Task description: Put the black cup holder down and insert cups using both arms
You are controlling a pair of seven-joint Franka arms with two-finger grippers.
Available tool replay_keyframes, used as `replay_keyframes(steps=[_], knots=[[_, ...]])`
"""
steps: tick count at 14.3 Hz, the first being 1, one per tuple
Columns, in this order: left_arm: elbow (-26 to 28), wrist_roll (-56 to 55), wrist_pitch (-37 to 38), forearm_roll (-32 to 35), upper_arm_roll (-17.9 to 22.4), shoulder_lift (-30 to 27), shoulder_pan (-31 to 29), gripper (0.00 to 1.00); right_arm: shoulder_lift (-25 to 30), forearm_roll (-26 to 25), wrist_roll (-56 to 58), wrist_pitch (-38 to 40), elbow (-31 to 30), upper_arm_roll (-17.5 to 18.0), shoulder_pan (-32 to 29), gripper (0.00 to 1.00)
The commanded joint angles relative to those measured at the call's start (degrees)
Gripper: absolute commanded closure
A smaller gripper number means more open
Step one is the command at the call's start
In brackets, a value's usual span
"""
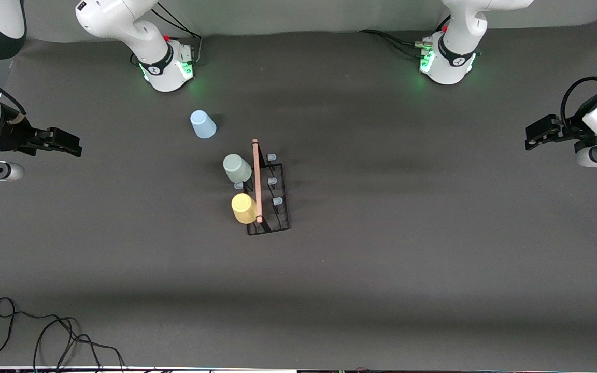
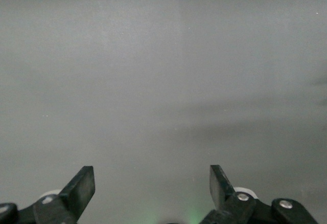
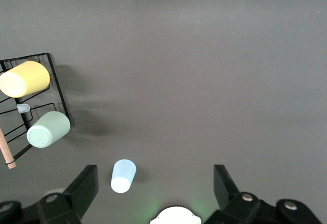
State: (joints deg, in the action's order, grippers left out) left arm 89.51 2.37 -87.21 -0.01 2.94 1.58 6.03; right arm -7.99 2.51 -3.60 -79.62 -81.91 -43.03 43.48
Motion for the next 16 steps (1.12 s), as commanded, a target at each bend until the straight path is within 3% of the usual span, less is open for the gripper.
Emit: replay_keyframes(steps=[1,3,4,7,8,9,14,16], knots=[[-0.65,-0.79,-0.06,0.89,0.31,0.18,0.74,0.00,0.52,-1.19,1.05,0.69,-0.36,0.05,0.29,0.00],[-0.65,-0.79,-0.15,0.89,0.31,0.18,0.74,0.00,0.78,-1.19,1.22,0.61,-0.88,0.75,-1.11,0.00],[-0.65,-0.79,-0.15,0.89,0.31,0.18,0.74,0.00,0.78,-1.10,1.31,0.61,-0.80,3.72,-5.38,0.00],[-0.65,-0.79,-0.15,0.89,0.31,0.18,0.74,0.00,2.62,-2.67,1.14,0.70,-1.06,24.77,-24.96,0.00],[-0.65,-0.79,-0.15,0.81,0.31,0.18,0.65,0.00,3.23,-4.16,1.14,0.70,-1.58,29.89,-29.29,0.00],[-0.65,-0.88,-0.07,0.80,0.31,0.18,0.74,0.00,3.94,-5.13,1.14,0.52,-2.55,32.72,-31.77,0.00],[-0.65,-0.88,-0.06,0.80,0.31,0.18,0.65,0.00,8.86,-5.49,1.31,-5.00,-9.84,40.03,-39.43,0.00],[-0.65,-0.88,-0.06,0.54,0.31,0.18,0.48,0.00,8.95,-5.49,1.31,-5.54,-10.03,40.48,-39.88,0.00]])
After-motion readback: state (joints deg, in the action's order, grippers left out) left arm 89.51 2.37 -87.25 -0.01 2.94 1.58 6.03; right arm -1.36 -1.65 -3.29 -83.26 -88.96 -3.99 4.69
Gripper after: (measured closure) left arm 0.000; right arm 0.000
